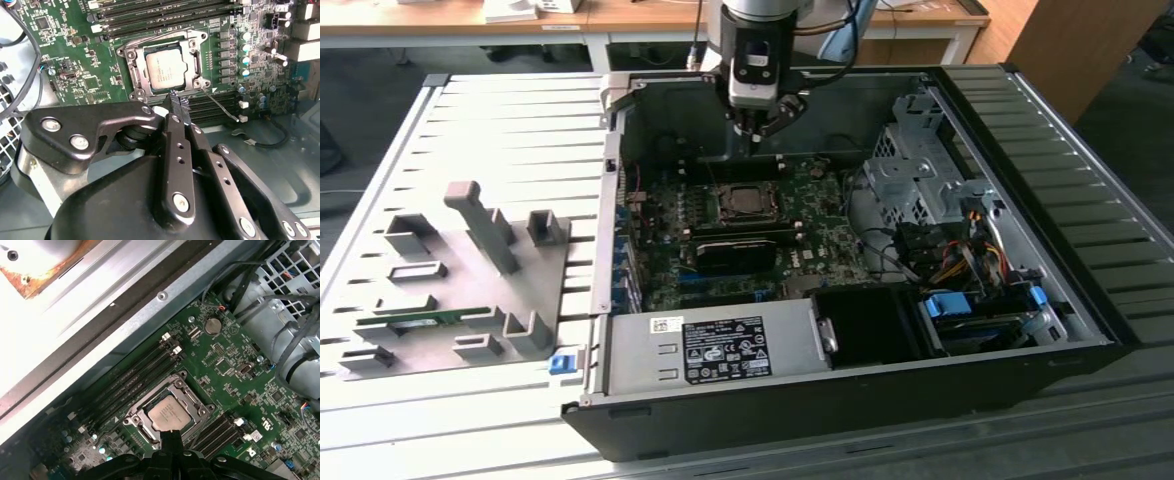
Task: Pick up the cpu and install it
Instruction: 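Install the first cpu locking lever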
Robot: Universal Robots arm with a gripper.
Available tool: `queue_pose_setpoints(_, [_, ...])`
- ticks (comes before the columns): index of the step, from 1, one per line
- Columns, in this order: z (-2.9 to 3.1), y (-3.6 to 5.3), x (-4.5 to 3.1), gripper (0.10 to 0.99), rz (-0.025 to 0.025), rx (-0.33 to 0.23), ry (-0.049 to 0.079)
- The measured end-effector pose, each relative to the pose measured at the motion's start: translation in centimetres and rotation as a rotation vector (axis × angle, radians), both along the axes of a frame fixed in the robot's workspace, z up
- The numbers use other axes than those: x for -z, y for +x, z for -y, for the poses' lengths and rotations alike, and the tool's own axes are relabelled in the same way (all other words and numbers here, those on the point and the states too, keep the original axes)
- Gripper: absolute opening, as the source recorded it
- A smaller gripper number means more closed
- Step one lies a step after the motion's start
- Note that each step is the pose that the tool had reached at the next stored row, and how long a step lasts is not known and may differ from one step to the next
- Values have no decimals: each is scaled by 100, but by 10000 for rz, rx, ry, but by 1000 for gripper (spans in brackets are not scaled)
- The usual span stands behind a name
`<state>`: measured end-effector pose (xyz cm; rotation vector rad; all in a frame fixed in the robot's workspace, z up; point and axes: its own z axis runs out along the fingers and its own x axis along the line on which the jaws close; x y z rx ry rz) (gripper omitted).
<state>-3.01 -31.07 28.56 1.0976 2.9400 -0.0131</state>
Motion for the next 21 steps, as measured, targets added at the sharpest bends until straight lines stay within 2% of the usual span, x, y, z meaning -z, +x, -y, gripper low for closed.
queue_pose_setpoints(21, [9,0,0,106,0,-1245,-1])
